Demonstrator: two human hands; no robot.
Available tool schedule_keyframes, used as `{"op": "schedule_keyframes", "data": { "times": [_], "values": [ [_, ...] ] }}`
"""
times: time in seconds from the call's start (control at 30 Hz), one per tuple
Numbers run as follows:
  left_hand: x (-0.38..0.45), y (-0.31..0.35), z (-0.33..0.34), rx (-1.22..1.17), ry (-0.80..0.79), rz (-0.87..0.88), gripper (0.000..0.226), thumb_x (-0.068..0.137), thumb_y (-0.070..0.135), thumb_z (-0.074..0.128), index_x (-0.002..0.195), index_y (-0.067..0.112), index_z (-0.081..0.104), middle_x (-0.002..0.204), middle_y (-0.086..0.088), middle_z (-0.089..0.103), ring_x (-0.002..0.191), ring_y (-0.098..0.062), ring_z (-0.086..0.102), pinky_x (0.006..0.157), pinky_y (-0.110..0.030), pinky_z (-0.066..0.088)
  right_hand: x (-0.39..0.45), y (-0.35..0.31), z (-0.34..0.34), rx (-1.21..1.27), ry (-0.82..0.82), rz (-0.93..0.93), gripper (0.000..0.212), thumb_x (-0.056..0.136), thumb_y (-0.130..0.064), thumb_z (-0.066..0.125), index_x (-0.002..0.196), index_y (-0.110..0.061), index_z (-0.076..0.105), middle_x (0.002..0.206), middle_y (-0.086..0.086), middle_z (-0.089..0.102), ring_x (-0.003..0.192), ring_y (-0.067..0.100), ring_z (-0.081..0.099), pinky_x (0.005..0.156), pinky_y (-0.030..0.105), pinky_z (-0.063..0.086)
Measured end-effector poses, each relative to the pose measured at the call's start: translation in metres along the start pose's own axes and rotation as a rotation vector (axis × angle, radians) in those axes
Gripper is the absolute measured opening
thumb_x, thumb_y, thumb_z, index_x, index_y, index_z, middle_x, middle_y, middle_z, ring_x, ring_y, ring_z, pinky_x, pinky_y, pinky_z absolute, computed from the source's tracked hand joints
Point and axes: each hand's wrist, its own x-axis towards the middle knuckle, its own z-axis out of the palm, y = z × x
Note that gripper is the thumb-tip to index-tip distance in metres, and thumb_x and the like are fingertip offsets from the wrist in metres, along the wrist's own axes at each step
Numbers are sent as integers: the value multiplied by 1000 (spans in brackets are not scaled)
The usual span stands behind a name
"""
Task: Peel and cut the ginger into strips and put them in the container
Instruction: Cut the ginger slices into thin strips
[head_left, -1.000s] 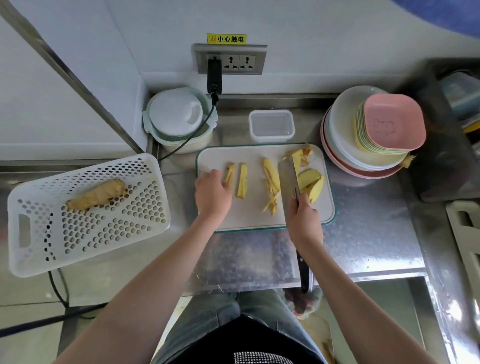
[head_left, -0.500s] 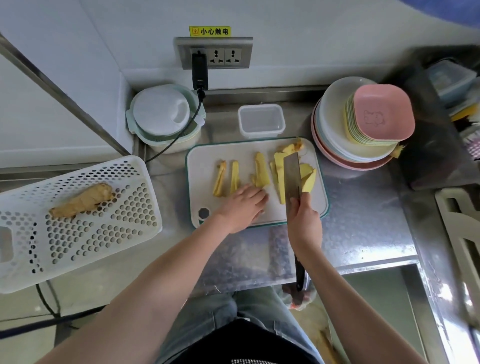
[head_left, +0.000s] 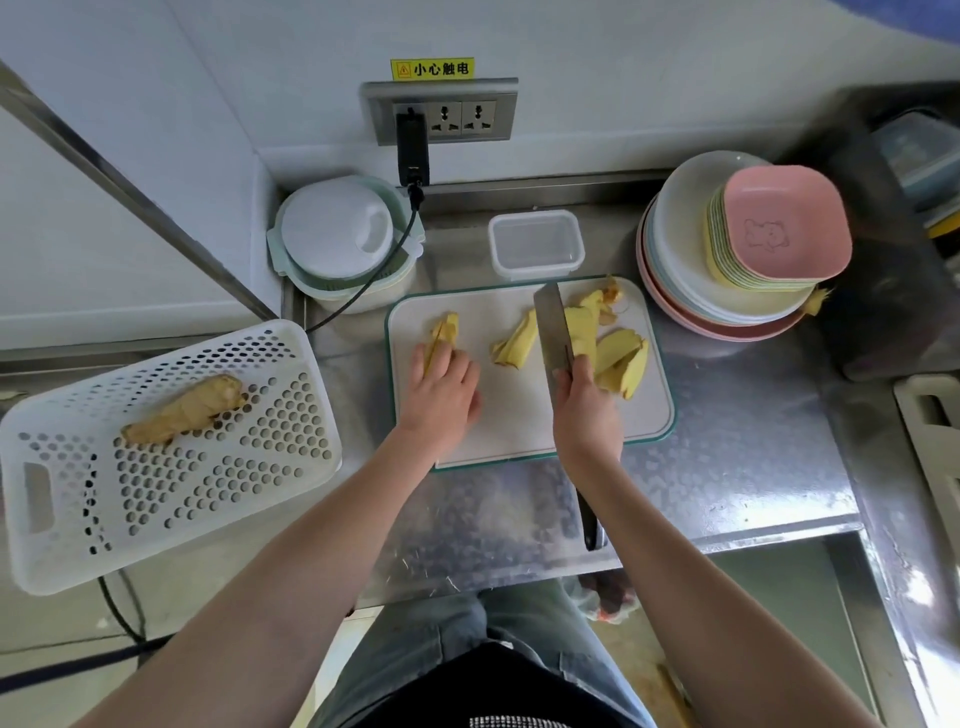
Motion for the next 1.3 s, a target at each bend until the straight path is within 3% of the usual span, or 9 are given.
{"op": "schedule_keyframes", "data": {
  "times": [0.13, 0.2, 0.27, 0.5, 0.73, 0.87, 0.97, 1.1, 1.3],
  "values": [
    [24, 7, -9, -175, 77, 44, 30, 80, 30, 65, 102, 9, 63, 106, -9, 63, 111, -30, 51, 101, -43, 41, -1, 0, -4, 174, 130, 40, 22, 103, -32, 30, 98, -12, 38, 68, 6, 50, 58, 31, 49, 44, 31, 31],
    [47, 19, -12, -312, -101, 126, 47, 92, 27, 53, 135, 8, 48, 142, -12, 45, 135, -28, 35, 113, -37, 28, -7, 10, -7, 207, 171, 58, 22, 103, -32, 31, 95, -13, 38, 68, 8, 51, 59, 32, 49, 43, 29, 27],
    [65, 33, -12, -411, -303, 100, 48, 99, 19, 41, 145, 12, 33, 156, -9, 21, 144, -24, 17, 116, -37, 24, -13, 21, -8, 204, 149, 79, 21, 103, -33, 31, 95, -15, 37, 66, 5, 51, 59, 33, 51, 44, 30, 31],
    [66, 49, -14, -473, -239, -174, 30, 89, 4, 49, 112, 12, 67, 121, -7, 61, 110, -27, 51, 88, -38, 50, -27, 40, -12, 210, 160, 99, 22, 102, -33, 33, 88, -16, 34, 62, 3, 50, 50, 25, 49, 44, 30, 36],
    [30, 70, -17, -444, -295, -131, 30, 93, 22, 51, 119, 9, 60, 139, -10, 44, 116, -35, 44, 95, -39, 41, -39, 50, -19, 234, 185, 111, 23, 102, -33, 32, 85, -17, 32, 62, 7, 51, 51, 32, 53, 45, 46, 49],
    [30, 79, -20, -473, -217, -195, 38, 95, 36, 45, 119, 11, 61, 129, -13, 51, 114, -35, 48, 97, -41, 37, -43, 53, -22, 257, 187, 121, 25, 101, -36, 33, 83, -18, 32, 64, 5, 51, 51, 32, 54, 44, 51, 51],
    [48, 80, -27, -508, -137, -139, 49, 93, 30, 52, 138, 13, 43, 139, -11, 42, 122, -33, 38, 101, -39, 37, -44, 58, -24, 268, 197, 142, 25, 101, -37, 34, 86, -16, 35, 64, 5, 52, 51, 31, 54, 43, 52, 50],
    [81, 91, -19, -491, -385, 44, 80, 88, 36, 60, 150, 13, 15, 159, -9, 7, 144, -31, 7, 117, -42, 13, -46, 65, -28, 257, 206, 149, 23, 101, -35, 34, 83, -21, 33, 63, 5, 51, 51, 30, 53, 41, 53, 50],
    [75, 112, -14, -733, -171, -80, 64, 70, 7, 76, 128, 6, 48, 140, -10, 40, 124, -33, 39, 100, -39, 39, -47, 73, -35, 252, 191, 133, 23, 101, -36, 33, 84, -20, 35, 64, 5, 52, 52, 31, 53, 43, 53, 50]
  ]
}}
